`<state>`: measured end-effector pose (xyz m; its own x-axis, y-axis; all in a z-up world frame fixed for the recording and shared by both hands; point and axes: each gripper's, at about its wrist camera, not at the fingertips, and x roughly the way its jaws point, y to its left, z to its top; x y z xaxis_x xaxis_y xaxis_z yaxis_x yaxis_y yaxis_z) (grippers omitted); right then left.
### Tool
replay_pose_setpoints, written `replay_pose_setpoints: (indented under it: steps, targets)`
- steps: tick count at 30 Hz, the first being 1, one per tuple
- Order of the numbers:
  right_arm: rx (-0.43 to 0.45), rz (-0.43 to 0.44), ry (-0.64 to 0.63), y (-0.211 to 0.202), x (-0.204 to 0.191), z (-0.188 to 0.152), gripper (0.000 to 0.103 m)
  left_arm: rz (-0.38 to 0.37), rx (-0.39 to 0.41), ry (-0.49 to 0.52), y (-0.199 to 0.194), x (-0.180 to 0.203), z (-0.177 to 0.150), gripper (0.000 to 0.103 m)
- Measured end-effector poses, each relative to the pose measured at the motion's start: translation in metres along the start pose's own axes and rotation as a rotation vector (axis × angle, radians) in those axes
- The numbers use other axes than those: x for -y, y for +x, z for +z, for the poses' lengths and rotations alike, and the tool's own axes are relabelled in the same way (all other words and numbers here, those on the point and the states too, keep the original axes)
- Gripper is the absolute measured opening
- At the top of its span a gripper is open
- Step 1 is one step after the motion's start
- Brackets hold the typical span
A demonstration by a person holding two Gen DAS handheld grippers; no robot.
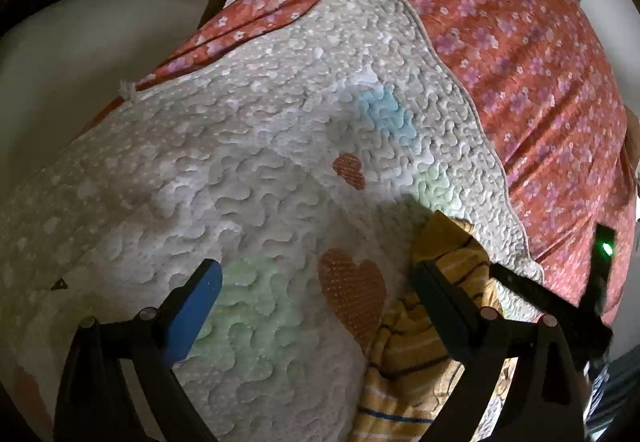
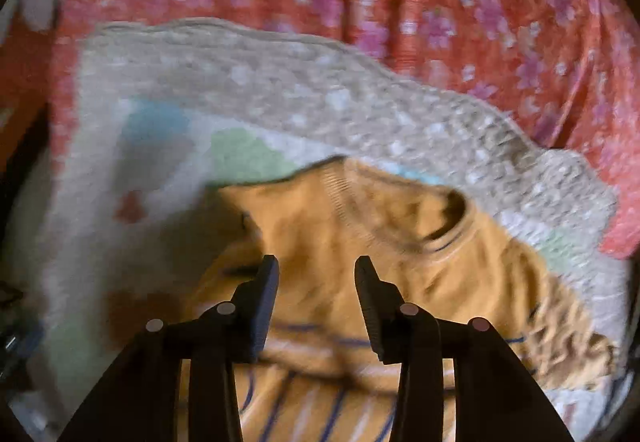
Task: Fold small clothes
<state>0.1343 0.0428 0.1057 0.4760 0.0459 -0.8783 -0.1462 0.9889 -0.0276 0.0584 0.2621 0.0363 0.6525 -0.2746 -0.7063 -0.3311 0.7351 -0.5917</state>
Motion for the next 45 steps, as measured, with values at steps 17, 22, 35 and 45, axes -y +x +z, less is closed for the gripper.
replay_pose_setpoints:
  steps: [17, 22, 35, 45]
  targets:
    - [-0.213, -0.048, -0.221, 0.065, -0.084, -0.021, 0.041, -0.008, 0.023, -0.085, -0.013, -0.02, 0.01, 0.096]
    - [-0.233, -0.105, -0.277, 0.085, -0.095, -0.031, 0.02, -0.021, 0.016, -0.091, -0.013, -0.018, 0.009, 0.096]
    - [-0.262, 0.442, -0.099, 0.077, -0.153, -0.012, 0.004, 0.019, 0.103, -0.123, -0.03, -0.03, 0.016, 0.096]
    - [0.029, 0.142, 0.082, -0.049, 0.062, -0.028, 0.045, 0.046, 0.085, -0.031, -0.022, -0.012, 0.01, 0.096]
